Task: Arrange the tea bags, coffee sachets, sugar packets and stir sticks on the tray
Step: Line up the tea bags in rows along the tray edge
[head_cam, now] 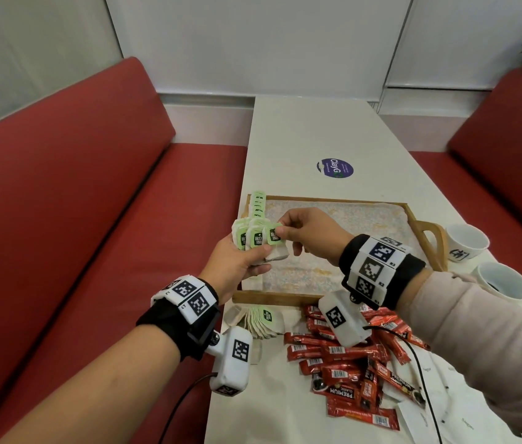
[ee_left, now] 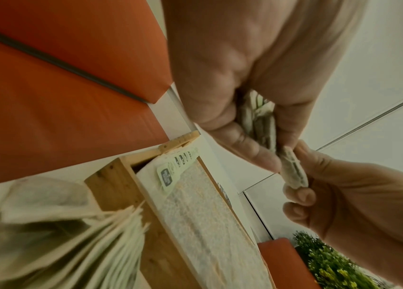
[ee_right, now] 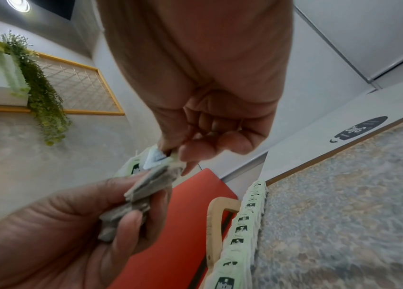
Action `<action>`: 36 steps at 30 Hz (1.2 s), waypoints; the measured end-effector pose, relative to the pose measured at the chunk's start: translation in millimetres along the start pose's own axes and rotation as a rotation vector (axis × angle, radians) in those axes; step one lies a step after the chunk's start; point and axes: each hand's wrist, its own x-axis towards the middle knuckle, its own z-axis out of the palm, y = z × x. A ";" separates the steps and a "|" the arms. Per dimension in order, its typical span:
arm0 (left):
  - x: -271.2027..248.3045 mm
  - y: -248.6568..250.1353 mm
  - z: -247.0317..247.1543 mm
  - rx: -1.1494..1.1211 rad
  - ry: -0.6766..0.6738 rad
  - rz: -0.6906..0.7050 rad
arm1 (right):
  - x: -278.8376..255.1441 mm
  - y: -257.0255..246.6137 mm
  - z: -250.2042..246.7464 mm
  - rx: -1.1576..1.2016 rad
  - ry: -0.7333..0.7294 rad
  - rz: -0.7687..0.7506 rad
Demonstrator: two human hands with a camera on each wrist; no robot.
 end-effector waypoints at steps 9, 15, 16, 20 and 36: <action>54.0 7.8 -5.2 0.005 0.109 0.008 | 59.1 25.3 -25.6 0.038 0.161 0.085; 103.8 11.6 -9.5 0.012 0.142 0.019 | 118.9 48.2 -30.8 0.012 0.158 0.195; 111.6 11.7 -9.8 0.013 0.144 0.017 | 129.4 51.2 -30.4 0.000 0.156 0.207; 139.2 11.1 -11.9 0.024 0.183 0.032 | 170.5 62.3 -27.7 -0.041 0.142 0.254; 176.6 -0.5 -8.3 -0.038 0.278 0.096 | 233.5 78.8 -10.8 -0.363 0.178 0.315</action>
